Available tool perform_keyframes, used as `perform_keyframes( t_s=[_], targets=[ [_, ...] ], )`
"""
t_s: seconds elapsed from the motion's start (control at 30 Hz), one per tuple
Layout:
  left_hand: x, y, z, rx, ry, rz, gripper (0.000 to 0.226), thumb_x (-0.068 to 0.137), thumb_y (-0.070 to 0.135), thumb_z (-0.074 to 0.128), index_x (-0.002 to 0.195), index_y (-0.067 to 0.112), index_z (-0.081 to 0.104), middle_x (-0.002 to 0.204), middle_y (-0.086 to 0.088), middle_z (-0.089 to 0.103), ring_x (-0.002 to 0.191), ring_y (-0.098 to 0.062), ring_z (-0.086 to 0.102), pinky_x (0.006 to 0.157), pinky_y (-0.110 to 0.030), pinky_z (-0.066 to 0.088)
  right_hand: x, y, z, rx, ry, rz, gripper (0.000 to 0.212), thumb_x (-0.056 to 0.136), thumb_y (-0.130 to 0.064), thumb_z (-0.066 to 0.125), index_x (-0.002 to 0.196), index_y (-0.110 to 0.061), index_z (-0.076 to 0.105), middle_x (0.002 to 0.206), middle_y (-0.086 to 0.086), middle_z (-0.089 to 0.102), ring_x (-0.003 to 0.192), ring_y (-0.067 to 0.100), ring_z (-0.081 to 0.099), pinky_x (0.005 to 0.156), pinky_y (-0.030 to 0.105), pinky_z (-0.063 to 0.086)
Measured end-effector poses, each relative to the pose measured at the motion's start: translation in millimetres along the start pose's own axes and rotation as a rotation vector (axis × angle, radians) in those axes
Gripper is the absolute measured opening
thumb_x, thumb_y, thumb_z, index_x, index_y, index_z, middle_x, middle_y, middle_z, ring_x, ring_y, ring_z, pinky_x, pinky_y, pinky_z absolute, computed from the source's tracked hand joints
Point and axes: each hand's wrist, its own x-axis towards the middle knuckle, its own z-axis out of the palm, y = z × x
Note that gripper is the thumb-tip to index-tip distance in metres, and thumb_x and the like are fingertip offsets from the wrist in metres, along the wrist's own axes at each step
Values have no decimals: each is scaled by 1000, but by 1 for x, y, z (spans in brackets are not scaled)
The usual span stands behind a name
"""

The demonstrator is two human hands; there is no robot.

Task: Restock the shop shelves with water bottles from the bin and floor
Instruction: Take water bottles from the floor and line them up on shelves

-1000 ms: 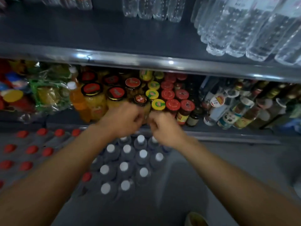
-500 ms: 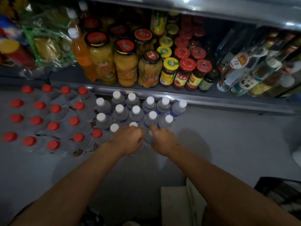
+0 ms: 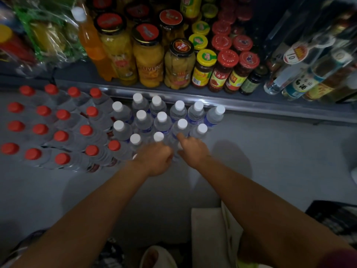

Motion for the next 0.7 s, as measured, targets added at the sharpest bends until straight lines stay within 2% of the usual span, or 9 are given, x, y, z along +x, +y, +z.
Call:
perform_keyframes(
  t_s=[0.2,0.3,0.4,0.5,0.6,0.7],
  targets=[
    [-1,6,7,-27,-43,-51,17,95,21,46,86,15,59,97,-11,66,84,-23,59,69,-31,40,-6,6,1,58,-36,-5,58,87,-15,58,139,-12,33,117,22,60,104,42,58,76,41,46],
    [-2,9,12,-79,-104,-92,15,94,19,47,80,16,54,99,-11,65,85,-23,59,71,-33,44,-13,10,2,102,-67,14,61,86,-19,61,140,-15,32,121,20,58,107,39,57,80,41,47],
    [-2,14,18,-83,-131,-125,17,94,17,49,98,8,63,110,-13,63,99,-27,60,78,-34,45,-15,13,-3,146,-71,29,53,85,-21,63,133,-14,40,119,18,59,106,38,58,79,37,46],
    [-1,19,22,-77,-173,-147,24,95,19,48,111,7,62,121,-16,56,109,-31,57,91,-40,49,-18,15,-8,185,-62,21,45,82,-24,64,122,-12,47,117,18,60,102,38,58,72,32,40],
    [-2,21,22,-99,-212,-170,23,96,21,47,111,8,60,121,-15,56,109,-31,56,93,-43,48,-23,17,-15,207,-49,18,43,81,-26,65,118,-13,49,114,18,59,101,38,57,70,30,36],
    [-4,21,20,-105,-221,-169,23,96,20,46,109,9,61,119,-14,58,108,-31,57,91,-42,49,-28,18,-31,229,-52,27,34,78,-27,66,105,-14,50,107,15,60,97,35,57,70,31,39]
  ],
)
